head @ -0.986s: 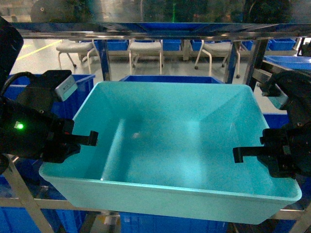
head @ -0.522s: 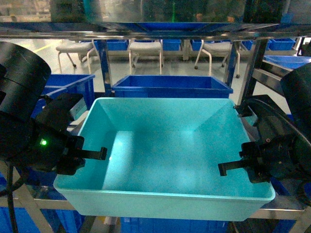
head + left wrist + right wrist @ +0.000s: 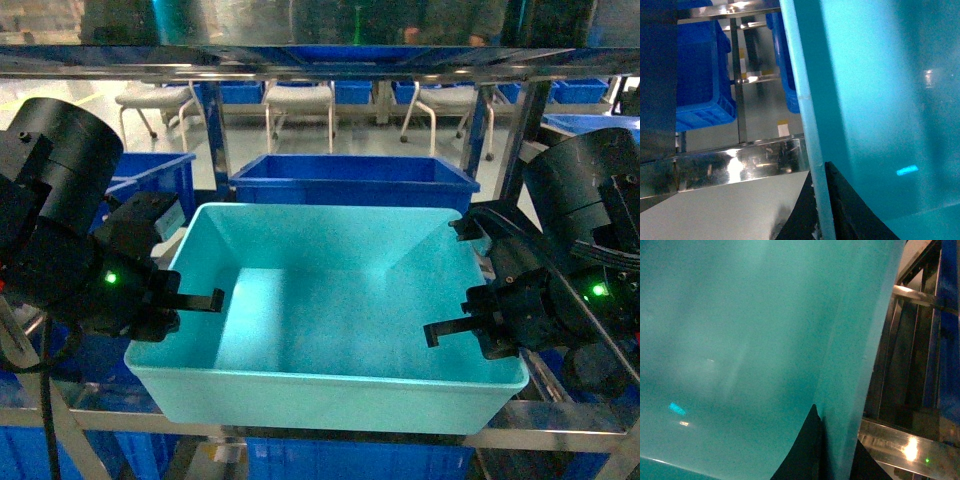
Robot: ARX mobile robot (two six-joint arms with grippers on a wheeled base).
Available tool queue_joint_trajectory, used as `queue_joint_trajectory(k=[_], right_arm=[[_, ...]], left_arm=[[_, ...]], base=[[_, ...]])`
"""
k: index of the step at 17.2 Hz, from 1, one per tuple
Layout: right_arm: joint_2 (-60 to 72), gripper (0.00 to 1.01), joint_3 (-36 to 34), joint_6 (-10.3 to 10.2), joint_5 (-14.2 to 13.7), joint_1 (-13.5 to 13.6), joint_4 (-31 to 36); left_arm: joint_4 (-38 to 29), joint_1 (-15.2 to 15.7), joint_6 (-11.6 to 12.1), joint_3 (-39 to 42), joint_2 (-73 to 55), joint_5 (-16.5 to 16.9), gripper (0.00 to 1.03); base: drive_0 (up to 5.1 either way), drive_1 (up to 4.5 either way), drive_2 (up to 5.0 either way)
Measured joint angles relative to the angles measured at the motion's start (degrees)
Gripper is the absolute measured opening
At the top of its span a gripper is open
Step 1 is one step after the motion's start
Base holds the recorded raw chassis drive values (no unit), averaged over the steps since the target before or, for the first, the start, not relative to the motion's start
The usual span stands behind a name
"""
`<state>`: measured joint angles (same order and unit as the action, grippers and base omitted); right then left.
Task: Organize blue bins on left shelf correctly
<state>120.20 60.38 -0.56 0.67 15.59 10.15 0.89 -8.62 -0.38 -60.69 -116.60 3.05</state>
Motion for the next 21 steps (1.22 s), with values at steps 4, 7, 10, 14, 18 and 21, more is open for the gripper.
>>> queue_joint_trajectory(k=[4,7,10,14,18,21], right_arm=[[3.6,0.02,6.0,1.5,-0.3,-1.8,-3.6],[5.2,0.02,9.3,2.9,-0.3,-2.9,-5.5],[9.6,0.02,16.2,5.4,0.5,-4.4,-9.7],[12.1,0.02,20.1,5.7,0.3,-4.8,-11.5],[13.2,0.14,21.2,11.3,-1.5,-5.9,-13.2],[13.2,0.47,21.2,13.7,-1.5,-6.2,-13.1]], left_arm=[[2.4,0.2,0.3,-5.9,-4.2,0.4,0.02],[2.6,-0.1,0.3,-8.4,-6.6,0.5,0.02],[6.7,-0.6,-1.5,-14.6,-10.8,0.3,0.02],[9.1,-0.2,-1.8,-19.6,-13.5,0.5,0.02],[9.9,0.5,0.9,-22.8,-15.5,2.5,0.31],[10.0,0.6,1.3,-23.3,-15.4,2.5,0.64]], base=[[0.0,0.0,0.0],[0.0,0.0,0.0],[0.0,0.0,0.0],[0.0,0.0,0.0],[0.0,0.0,0.0],[0.0,0.0,0.0]])
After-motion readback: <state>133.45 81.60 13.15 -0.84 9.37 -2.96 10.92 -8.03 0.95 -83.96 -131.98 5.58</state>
